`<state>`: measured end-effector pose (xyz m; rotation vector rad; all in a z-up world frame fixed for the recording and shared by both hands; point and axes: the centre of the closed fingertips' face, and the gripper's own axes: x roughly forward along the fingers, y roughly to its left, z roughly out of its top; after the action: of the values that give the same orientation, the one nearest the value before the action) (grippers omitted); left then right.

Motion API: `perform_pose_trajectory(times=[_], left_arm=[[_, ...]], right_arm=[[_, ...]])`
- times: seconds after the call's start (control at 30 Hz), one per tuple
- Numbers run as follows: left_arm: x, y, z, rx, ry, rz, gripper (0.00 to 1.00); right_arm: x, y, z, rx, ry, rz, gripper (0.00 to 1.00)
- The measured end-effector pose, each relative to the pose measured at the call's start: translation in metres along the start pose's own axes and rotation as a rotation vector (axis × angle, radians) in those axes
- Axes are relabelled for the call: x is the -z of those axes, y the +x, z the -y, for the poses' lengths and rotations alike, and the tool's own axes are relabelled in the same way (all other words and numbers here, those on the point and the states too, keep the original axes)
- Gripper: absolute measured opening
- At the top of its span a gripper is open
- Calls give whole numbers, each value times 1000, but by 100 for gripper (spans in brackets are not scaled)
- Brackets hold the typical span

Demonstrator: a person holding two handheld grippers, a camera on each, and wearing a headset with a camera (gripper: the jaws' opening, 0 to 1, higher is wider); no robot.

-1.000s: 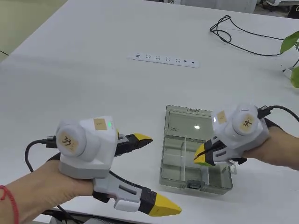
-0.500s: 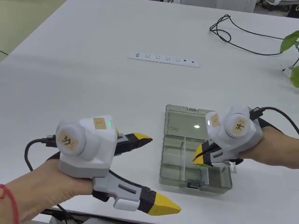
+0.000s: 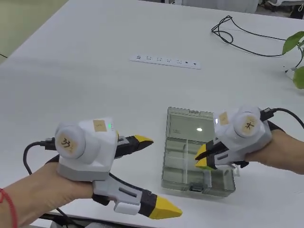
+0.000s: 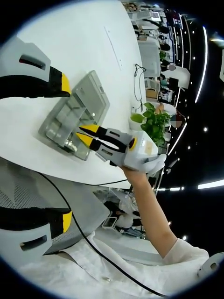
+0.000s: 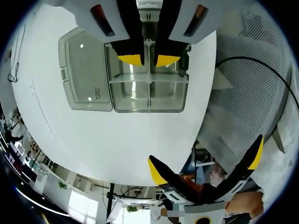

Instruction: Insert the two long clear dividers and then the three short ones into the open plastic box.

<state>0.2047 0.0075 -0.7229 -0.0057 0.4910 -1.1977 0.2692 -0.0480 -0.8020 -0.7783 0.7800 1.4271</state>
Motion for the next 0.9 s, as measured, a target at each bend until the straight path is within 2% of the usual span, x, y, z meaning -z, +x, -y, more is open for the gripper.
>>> perform_pose_trajectory(times=[0.27,0.43,0.5,0.8,0.9], left_arm=[[0,-2,-2,-8,4,-3,100],[1,-4,-3,-14,2,-5,100],[2,-5,-3,-16,2,-7,100],[3,-10,-4,-30,-1,-9,100],[4,-11,-6,-34,-3,-11,100]], right_arm=[[-5,-24,4,32,77,78,19],[1,-41,8,59,124,118,23],[7,-41,10,65,137,124,25],[29,-71,8,99,186,139,32],[38,-78,6,107,194,128,34]])
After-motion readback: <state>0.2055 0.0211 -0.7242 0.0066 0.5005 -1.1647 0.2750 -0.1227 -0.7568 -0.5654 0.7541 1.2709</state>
